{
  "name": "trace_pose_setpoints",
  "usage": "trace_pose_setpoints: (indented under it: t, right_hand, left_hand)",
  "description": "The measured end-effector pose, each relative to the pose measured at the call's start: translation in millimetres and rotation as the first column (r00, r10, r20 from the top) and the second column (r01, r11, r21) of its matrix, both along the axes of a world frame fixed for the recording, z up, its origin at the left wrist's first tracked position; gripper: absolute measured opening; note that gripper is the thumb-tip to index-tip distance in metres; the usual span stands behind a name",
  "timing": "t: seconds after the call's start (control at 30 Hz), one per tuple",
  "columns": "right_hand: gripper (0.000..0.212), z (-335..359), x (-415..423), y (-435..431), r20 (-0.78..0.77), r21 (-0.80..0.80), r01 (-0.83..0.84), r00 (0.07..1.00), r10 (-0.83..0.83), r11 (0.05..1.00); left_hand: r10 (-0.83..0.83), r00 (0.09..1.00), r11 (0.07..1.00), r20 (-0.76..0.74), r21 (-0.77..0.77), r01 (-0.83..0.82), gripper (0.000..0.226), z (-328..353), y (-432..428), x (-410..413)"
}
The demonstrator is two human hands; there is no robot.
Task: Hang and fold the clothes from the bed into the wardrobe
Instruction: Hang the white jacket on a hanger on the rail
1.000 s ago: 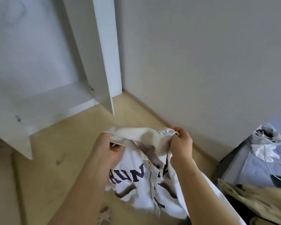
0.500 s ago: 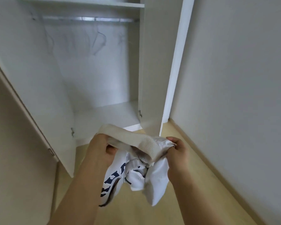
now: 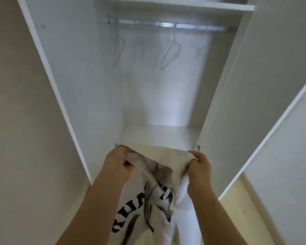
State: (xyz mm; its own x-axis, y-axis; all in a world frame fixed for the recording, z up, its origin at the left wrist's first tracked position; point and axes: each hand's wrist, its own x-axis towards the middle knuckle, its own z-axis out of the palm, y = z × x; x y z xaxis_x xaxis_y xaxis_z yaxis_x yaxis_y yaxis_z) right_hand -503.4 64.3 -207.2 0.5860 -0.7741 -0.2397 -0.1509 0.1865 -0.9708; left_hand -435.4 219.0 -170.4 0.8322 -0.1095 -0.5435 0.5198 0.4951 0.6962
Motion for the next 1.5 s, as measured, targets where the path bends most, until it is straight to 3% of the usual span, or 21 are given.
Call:
trace_pose_setpoints:
  t: [0.37, 0.5, 0.63, 0.73, 0.9, 1.13, 1.27, 1.5]
  right_hand:
    - [0.033, 6, 186, -54, -0.046, -0.004, -0.195, 0.980, 0.195, 0.981]
    - [0.035, 7, 240, -61, -0.050, -0.011, -0.214, 0.976, 0.214, 0.977]
    - [0.036, 12, 299, -71, -0.028, -0.038, -0.182, 0.983, 0.181, 0.983]
    - [0.036, 25, 349, -76, -0.043, -0.073, -0.201, 0.979, 0.198, 0.977]
    - [0.041, 36, 415, -84, -0.022, -0.119, -0.285, 0.958, 0.285, 0.951]
    - [0.041, 43, 482, -85, -0.045, -0.058, -0.575, 0.818, 0.573, 0.816]
    - [0.029, 64, 533, -85, 0.042, -0.131, -0.634, 0.764, 0.643, 0.762]
    - [0.026, 86, 627, -69, 0.117, -0.167, -0.756, 0.622, 0.774, 0.633]
  left_hand:
    - [0.239, 0.966, 0.968, -0.100, 0.107, -0.228, 0.008, 2, -37, 144]
    - [0.263, 0.963, 0.961, -0.064, 0.105, -0.256, 0.018, -2, -40, 198]
    - [0.199, 0.980, 0.980, -0.019, 0.027, -0.198, 0.006, 7, -50, 259]
    - [0.179, 0.983, 0.983, 0.034, -0.043, -0.177, 0.017, 19, -55, 308]
    - [0.200, 0.972, 0.976, 0.120, -0.106, -0.188, 0.016, 38, -60, 381]
    - [0.302, 0.917, 0.952, 0.262, -0.137, -0.275, 0.028, 55, -64, 453]
    - [0.325, 0.908, 0.945, 0.264, -0.136, -0.299, 0.030, 54, -70, 487]
    - [0.421, 0.880, 0.905, 0.221, -0.166, -0.391, 0.027, 58, -62, 537]
